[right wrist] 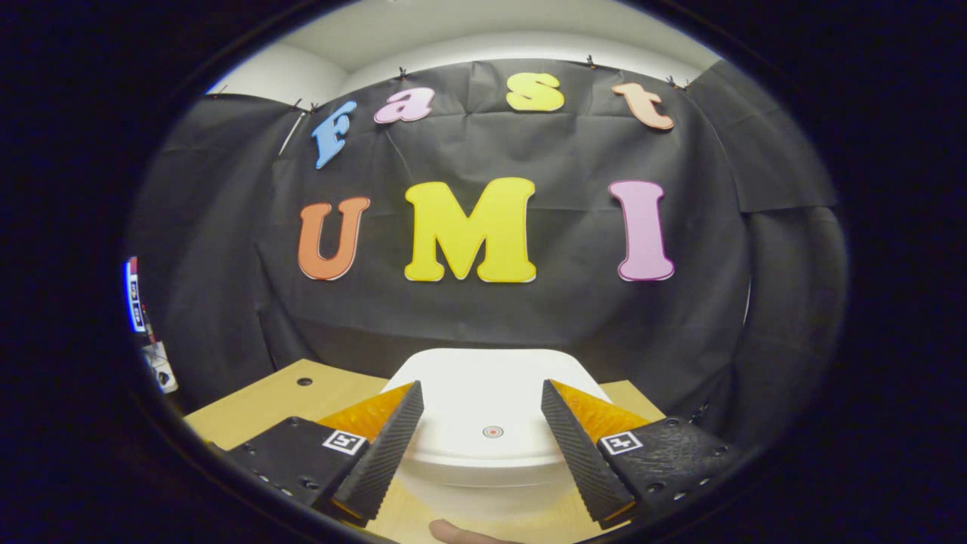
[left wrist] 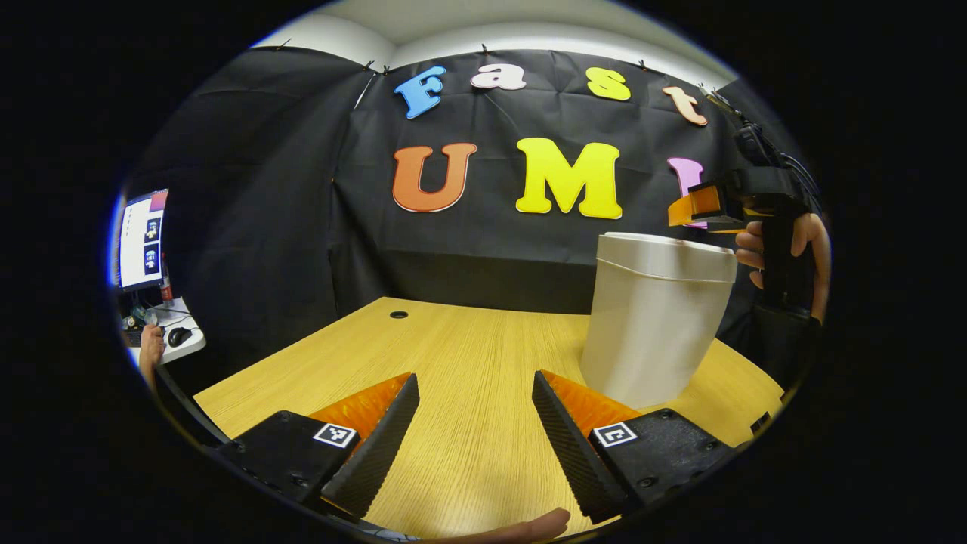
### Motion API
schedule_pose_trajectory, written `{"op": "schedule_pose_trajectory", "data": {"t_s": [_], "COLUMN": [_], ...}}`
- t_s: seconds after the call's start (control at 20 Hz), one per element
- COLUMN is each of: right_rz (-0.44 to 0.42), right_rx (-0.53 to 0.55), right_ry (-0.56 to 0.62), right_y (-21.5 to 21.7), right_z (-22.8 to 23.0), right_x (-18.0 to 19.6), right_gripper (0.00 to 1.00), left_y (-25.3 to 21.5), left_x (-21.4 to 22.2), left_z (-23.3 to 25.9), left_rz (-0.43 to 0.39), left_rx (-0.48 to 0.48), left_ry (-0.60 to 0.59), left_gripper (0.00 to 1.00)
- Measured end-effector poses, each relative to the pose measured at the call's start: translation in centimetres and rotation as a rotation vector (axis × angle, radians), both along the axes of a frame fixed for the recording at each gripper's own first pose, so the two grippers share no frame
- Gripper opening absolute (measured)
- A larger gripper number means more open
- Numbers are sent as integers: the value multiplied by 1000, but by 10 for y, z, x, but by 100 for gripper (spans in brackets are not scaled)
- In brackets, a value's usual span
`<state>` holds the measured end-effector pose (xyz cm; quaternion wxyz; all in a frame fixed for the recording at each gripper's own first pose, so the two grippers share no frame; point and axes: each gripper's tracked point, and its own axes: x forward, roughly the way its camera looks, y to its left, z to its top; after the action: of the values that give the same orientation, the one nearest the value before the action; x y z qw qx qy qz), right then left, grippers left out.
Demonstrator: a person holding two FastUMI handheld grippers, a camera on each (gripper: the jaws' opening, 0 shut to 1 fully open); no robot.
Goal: Press the lid of the desktop garbage bin to open it, pick up the crumpled paper on the desktop and throw it into the bin, then pick up the pop can on the desktop and drop it into the bin, and finally close the garbage bin lid.
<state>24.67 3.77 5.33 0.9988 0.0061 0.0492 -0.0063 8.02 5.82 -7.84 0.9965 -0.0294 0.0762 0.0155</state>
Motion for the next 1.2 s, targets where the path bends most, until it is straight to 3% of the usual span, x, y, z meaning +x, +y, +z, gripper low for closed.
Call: {"op": "schedule_pose_trajectory", "data": {"t_s": [0.15, 0.3, 0.45, 0.55, 0.7, 0.95, 1.0, 1.15, 1.2], "right_rz": [-1, -6, -43, -15, 19, 11, 3, -17, -21], "right_rx": [-92, -106, -112, -140, -183, -69, -71, -106, -117], "right_ry": [-77, -150, -141, -117, -121, -108, -112, -137, -137], "right_y": [0, -5, -15, -8, -7, -8, -9, -14, -14], "right_z": [9, 11, -17, -42, -63, -87, -88, -85, -86], "right_x": [-35, -79, -117, -141, -173, -198, -199, -203, -203], "right_gripper": [96, 95, 95, 95, 95, 95, 92, 98, 95], "left_y": [-6, -11, -20, -27, -16, -13, -12, -12, -14], "left_x": [-3, -6, -8, -10, -13, -18, -20, -24, -25], "left_z": [2, 4, 7, 11, 15, 22, 23, 31, 31], "left_rz": [-18, -25, -46, -71, -41, -38, -34, -28, -33], "left_rx": [13, 37, 47, 66, 85, 84, 85, 89, 89], "left_ry": [-6, -14, -30, -44, -55, -71, -73, -90, -95], "left_gripper": [98, 98, 98, 98, 98, 98, 97, 98, 98]}}
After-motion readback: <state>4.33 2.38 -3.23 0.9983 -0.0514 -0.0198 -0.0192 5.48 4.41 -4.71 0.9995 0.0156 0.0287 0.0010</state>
